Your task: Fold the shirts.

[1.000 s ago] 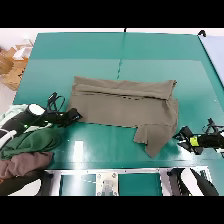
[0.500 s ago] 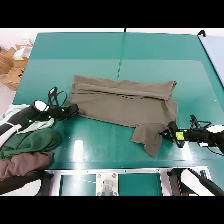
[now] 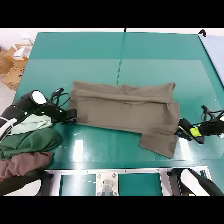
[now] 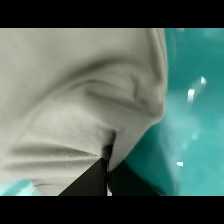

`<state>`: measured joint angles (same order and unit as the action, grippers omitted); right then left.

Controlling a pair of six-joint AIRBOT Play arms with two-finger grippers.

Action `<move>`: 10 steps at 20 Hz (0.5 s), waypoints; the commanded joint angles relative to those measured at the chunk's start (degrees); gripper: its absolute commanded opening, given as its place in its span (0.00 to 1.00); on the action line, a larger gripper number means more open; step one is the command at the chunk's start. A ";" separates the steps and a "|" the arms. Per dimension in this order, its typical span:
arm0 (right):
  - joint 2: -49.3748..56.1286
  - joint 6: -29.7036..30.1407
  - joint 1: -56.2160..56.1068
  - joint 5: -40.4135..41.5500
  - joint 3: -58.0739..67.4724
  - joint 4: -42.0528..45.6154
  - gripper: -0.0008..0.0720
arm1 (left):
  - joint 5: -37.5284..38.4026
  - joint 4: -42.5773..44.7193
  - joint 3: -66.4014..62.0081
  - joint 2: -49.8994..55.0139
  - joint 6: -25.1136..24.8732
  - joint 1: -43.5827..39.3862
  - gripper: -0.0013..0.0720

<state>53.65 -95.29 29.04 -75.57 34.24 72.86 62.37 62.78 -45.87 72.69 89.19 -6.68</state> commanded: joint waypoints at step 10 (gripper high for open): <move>5.49 -1.57 -2.47 0.74 21.77 -6.58 0.03 | 7.30 1.40 -22.71 4.42 0.07 0.07 0.04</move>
<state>54.98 -97.19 28.08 -78.98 51.55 70.39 70.30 64.45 -61.01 72.75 90.19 -6.66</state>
